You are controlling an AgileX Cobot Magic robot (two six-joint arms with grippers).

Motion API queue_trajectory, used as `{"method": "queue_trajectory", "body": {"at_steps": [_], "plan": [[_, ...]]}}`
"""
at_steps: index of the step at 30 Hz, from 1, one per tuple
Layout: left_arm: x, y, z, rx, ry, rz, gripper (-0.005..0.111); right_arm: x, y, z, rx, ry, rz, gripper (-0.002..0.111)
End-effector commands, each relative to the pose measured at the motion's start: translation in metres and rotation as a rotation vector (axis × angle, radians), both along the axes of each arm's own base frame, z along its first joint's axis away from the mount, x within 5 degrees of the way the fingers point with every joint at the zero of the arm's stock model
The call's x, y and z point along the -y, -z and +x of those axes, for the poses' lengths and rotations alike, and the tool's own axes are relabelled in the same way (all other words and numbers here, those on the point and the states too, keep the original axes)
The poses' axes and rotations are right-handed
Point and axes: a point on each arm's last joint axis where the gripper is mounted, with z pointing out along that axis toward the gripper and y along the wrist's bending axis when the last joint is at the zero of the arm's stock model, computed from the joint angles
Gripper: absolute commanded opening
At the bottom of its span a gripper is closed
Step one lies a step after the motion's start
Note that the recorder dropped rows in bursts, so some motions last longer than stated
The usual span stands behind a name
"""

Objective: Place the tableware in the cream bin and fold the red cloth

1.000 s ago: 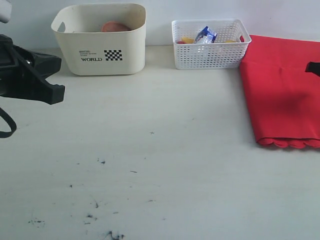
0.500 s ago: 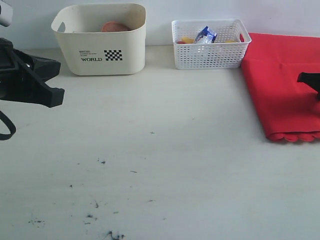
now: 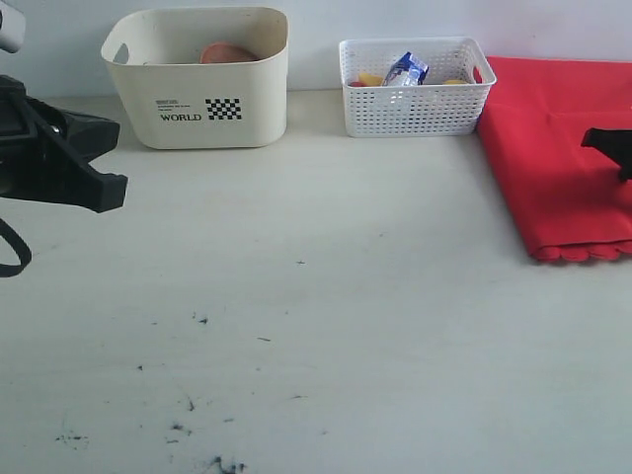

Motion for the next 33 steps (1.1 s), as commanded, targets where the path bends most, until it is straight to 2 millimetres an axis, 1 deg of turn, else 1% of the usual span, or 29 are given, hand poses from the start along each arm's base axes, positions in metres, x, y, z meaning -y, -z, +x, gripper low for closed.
{"method": "queue_trajectory", "body": {"at_steps": [1,4,5,6,7,9,10,12,14,15,16,17,19,22,26,33], "plan": [[0.0,-0.003,0.001,0.025,-0.001,-0.025,0.001,-0.003,-0.02,-0.016,0.011,0.012,-0.008,0.0],[0.0,-0.006,0.0,0.041,0.0,-0.037,0.001,-0.012,-0.06,-0.027,0.105,-0.024,0.011,0.0],[-0.001,-0.007,-0.002,0.041,-0.006,-0.052,0.001,-0.015,-0.075,-0.033,0.142,-0.038,0.017,0.0],[-0.002,-0.007,-0.004,0.047,-0.01,-0.07,0.001,-0.018,-0.085,-0.04,0.165,-0.05,0.023,0.0],[-0.004,-0.008,-0.009,0.053,-0.015,-0.089,0.001,-0.023,-0.103,-0.048,0.214,-0.07,0.028,0.0],[-0.009,-0.008,-0.018,0.081,-0.014,-0.125,0.001,-0.03,-0.122,-0.063,0.26,-0.089,0.032,0.0],[-0.012,-0.006,-0.025,0.093,-0.018,-0.161,0.001,-0.034,-0.136,-0.075,0.296,-0.1,0.031,0.0],[-0.017,-0.006,-0.037,0.136,-0.02,-0.226,0.001,-0.042,-0.154,-0.092,0.351,-0.13,0.039,0.0],[-0.024,-0.001,-0.051,0.171,-0.018,-0.285,0.001,-0.053,-0.167,-0.111,0.418,-0.148,0.097,0.0],[-0.026,0.003,-0.056,0.174,-0.021,-0.305,0.001,-0.058,-0.169,-0.119,0.448,-0.145,0.148,0.0],[-0.03,0.004,-0.063,0.194,-0.017,-0.323,0.001,-0.066,-0.176,-0.128,0.505,-0.168,0.215,0.0],[-0.032,0.008,-0.068,0.195,-0.017,-0.323,0.001,-0.073,-0.177,-0.136,0.528,-0.201,0.253,0.0],[-0.038,0.014,-0.078,0.204,-0.013,-0.316,0.001,-0.088,-0.18,-0.151,0.58,-0.315,0.322,0.0],[-0.044,0.022,-0.089,0.2,-0.017,-0.311,0.001,-0.104,-0.184,-0.167,0.642,-0.44,0.395,0.0],[-0.047,0.026,-0.095,0.213,-0.013,-0.31,0.001,-0.111,-0.192,-0.173,0.692,-0.507,0.431,0.0],[-0.048,0.026,-0.095,0.214,-0.013,-0.308,0.001,-0.111,-0.193,-0.172,0.693,-0.506,0.432,0.0]]}}
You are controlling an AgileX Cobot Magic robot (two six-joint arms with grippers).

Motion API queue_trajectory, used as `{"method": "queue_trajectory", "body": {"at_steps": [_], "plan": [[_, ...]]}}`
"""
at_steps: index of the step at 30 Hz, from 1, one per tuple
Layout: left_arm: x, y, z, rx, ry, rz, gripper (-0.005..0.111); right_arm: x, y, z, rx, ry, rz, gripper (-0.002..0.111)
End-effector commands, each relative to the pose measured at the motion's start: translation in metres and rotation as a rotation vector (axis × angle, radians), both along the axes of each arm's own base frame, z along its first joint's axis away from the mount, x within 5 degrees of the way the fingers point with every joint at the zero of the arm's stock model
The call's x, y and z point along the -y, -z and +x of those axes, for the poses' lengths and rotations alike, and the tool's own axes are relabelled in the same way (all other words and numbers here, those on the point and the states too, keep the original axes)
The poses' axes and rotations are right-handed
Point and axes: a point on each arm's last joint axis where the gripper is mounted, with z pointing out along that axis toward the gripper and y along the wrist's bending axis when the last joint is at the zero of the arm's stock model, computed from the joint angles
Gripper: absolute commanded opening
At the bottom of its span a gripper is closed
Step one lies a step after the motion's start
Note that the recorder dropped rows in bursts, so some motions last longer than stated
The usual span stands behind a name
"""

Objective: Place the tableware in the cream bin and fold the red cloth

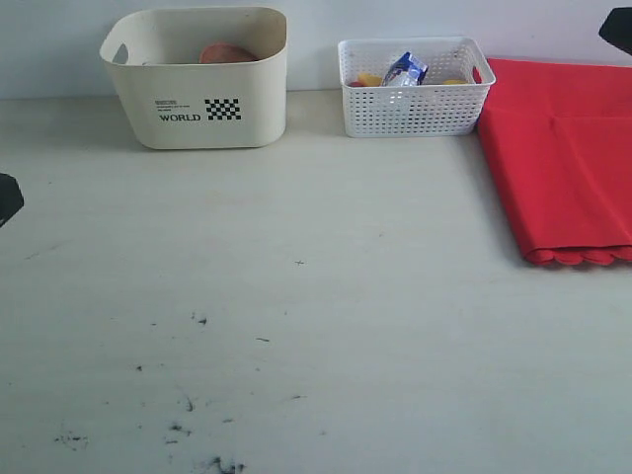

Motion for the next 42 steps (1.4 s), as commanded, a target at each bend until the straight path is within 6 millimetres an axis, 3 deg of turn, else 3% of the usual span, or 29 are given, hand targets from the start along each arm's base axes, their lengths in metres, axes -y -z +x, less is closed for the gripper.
{"method": "queue_trajectory", "body": {"at_steps": [1,4,8,13,20,32,42], "plan": [[-0.001,0.0,-0.001,-0.001,-0.005,-0.007,0.001,-0.001,0.0,-0.002,0.013,-0.009,0.002,0.0],[-0.002,0.0,-0.002,0.005,-0.006,-0.01,0.001,-0.001,0.0,-0.002,0.013,-0.009,0.002,0.0],[-0.016,0.005,-0.018,0.142,-0.041,0.016,0.001,-0.001,0.0,-0.002,0.01,-0.004,-0.001,0.0],[-0.046,0.008,-0.042,0.398,-0.285,-0.061,0.001,0.0,0.0,-0.002,0.006,0.002,-0.003,0.0],[-0.064,0.009,-0.057,0.436,-0.54,-0.096,0.001,0.0,0.0,-0.002,0.007,0.003,-0.001,0.0],[-0.067,0.039,-0.055,0.108,-0.584,-0.03,0.001,0.0,0.0,-0.002,0.007,0.003,-0.001,0.0],[-0.067,0.04,-0.055,0.101,-0.576,-0.009,0.001,0.0,0.0,-0.002,0.007,0.003,-0.001,0.0]]}}
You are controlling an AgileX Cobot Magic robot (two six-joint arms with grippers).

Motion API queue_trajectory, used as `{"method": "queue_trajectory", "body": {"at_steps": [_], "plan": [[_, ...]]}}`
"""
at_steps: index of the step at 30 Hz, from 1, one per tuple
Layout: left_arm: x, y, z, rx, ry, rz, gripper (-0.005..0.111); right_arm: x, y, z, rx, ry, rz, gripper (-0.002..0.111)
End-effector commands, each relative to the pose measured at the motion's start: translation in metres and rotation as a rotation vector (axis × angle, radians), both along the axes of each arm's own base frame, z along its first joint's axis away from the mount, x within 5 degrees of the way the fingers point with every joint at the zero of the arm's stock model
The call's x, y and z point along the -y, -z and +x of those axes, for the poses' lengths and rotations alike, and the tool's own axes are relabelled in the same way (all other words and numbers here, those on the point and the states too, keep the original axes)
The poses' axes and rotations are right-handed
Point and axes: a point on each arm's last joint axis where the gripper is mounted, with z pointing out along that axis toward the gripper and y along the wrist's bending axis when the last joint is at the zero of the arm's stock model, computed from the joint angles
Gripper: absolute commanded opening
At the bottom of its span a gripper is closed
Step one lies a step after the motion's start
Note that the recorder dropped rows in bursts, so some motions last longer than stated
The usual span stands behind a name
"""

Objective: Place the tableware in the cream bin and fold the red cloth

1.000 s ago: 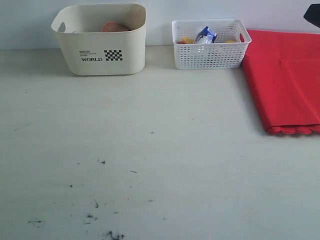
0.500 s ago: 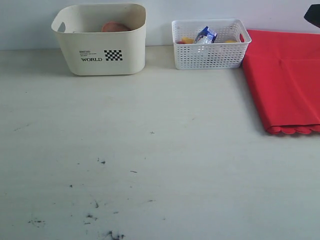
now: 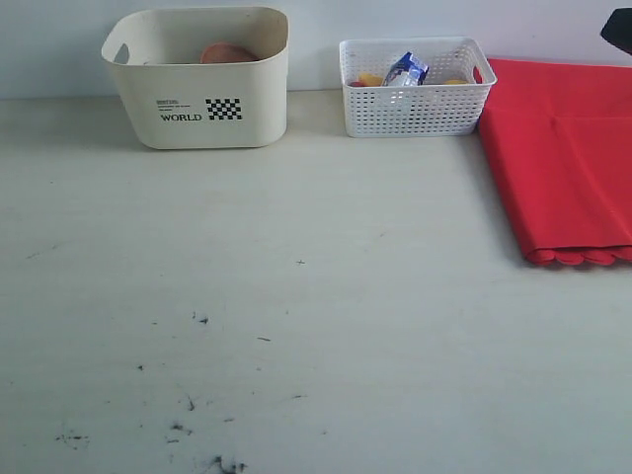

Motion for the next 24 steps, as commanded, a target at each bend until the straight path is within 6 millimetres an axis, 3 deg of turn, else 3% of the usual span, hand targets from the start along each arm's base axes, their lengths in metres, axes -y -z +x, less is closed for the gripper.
{"method": "queue_trajectory", "body": {"at_steps": [1,18,21,24], "plan": [[0.0,0.0,0.0,0.004,-0.001,-0.008,0.001,0.0,0.0,-0.001,0.008,0.001,-0.001,0.0],[0.0,0.0,0.0,0.004,-0.001,-0.008,0.001,0.001,-0.002,-0.001,0.021,0.017,0.019,0.0],[0.0,0.0,0.0,0.004,-0.001,-0.008,0.001,-0.002,0.007,-0.004,-0.02,-0.04,-0.102,0.0],[0.0,0.0,0.0,0.004,-0.001,-0.008,0.001,0.005,0.025,-0.016,-0.17,0.073,-0.133,0.0]]}}
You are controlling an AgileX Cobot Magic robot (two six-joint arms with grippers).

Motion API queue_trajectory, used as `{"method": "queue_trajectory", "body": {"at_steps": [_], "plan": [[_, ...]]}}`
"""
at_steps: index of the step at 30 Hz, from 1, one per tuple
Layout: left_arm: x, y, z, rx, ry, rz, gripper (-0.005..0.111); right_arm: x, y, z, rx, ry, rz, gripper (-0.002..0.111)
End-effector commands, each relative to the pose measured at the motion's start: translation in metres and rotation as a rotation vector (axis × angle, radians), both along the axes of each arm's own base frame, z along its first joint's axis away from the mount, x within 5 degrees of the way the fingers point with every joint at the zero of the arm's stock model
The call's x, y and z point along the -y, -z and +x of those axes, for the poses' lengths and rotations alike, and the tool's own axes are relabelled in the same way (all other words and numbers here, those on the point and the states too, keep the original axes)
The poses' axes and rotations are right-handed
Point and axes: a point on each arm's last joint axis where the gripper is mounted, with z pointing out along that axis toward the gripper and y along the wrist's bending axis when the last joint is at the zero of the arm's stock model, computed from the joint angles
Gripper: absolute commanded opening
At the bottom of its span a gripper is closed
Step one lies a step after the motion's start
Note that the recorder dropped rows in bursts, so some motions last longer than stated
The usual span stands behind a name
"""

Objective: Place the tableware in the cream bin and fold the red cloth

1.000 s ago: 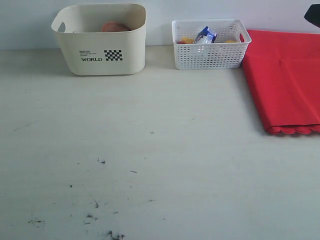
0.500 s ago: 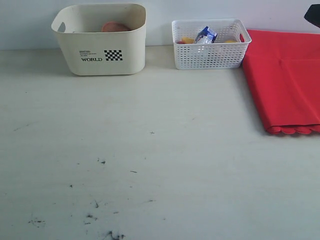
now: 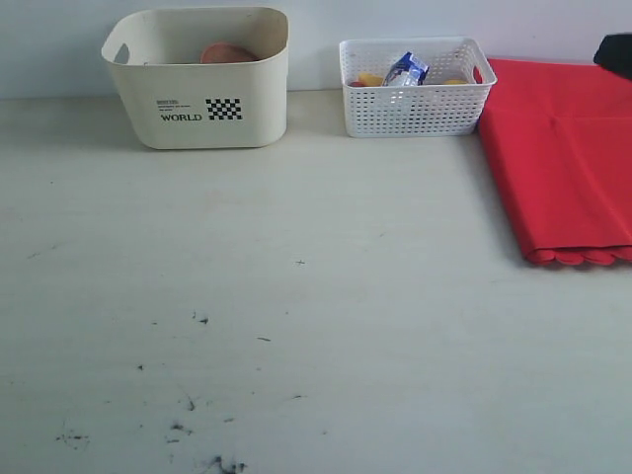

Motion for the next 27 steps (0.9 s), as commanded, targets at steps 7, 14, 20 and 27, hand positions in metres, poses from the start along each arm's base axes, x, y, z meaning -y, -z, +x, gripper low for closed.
{"method": "queue_trajectory", "body": {"at_steps": [7,14,20,27], "plan": [[0.0,-0.001,-0.001,0.012,-0.001,-0.007,0.001,-0.013,0.022,-0.067,-0.049,0.046,-0.073,0.0],[0.0,-0.001,-0.001,0.012,-0.001,-0.007,0.001,-0.026,0.011,-0.111,0.193,0.047,-0.117,0.0],[0.0,-0.001,-0.001,0.012,-0.001,-0.007,0.001,-0.012,0.034,-0.119,0.31,0.229,-0.262,0.0],[0.0,-0.001,-0.001,0.012,-0.001,-0.007,0.001,0.017,0.083,-0.129,-0.049,0.598,-0.135,0.0]]}}
